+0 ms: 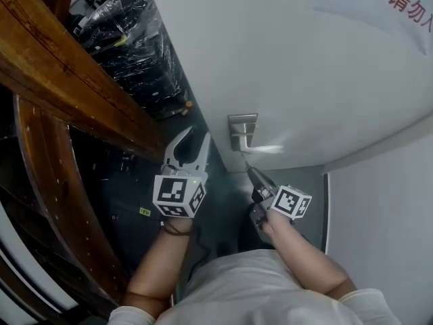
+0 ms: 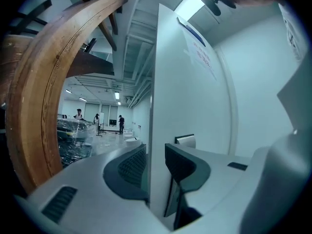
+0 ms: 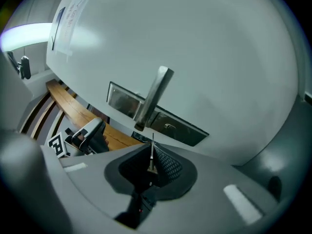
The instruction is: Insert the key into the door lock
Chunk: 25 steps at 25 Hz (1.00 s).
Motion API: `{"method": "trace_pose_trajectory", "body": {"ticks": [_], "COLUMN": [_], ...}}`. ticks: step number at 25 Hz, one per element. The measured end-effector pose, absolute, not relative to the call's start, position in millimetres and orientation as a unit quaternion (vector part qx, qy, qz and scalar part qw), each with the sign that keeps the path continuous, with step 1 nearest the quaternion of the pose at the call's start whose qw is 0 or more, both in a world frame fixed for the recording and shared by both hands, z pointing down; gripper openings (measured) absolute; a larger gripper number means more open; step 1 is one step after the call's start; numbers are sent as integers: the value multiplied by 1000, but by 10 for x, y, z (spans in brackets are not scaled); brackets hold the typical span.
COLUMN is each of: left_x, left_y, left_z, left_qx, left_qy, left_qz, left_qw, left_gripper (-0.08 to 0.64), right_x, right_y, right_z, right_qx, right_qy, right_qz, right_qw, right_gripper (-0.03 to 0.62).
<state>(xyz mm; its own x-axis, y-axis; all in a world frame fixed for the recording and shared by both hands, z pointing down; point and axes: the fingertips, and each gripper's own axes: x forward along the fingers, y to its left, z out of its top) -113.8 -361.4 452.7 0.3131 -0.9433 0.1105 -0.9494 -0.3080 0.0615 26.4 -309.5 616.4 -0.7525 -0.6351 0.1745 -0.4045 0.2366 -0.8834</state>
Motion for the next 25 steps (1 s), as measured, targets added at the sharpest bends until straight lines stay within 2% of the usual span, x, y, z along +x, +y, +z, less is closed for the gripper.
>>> {"method": "trace_pose_trajectory", "body": {"ticks": [7, 25], "left_x": [-1092, -1014], "left_y": [-3855, -3940], "left_z": [4670, 4703], "left_qx": [815, 826], "left_qy": [-576, -559], "left_qz": [18, 14], "left_qw": [65, 64], "left_gripper": [114, 114], "right_x": [310, 245], "right_y": [-3323, -3474], "right_z": [6483, 6576], "right_qx": [-346, -336], "right_qy": [727, 701], "right_qz": [-570, -600], "right_qw": [162, 191], "right_gripper": [23, 23]}}
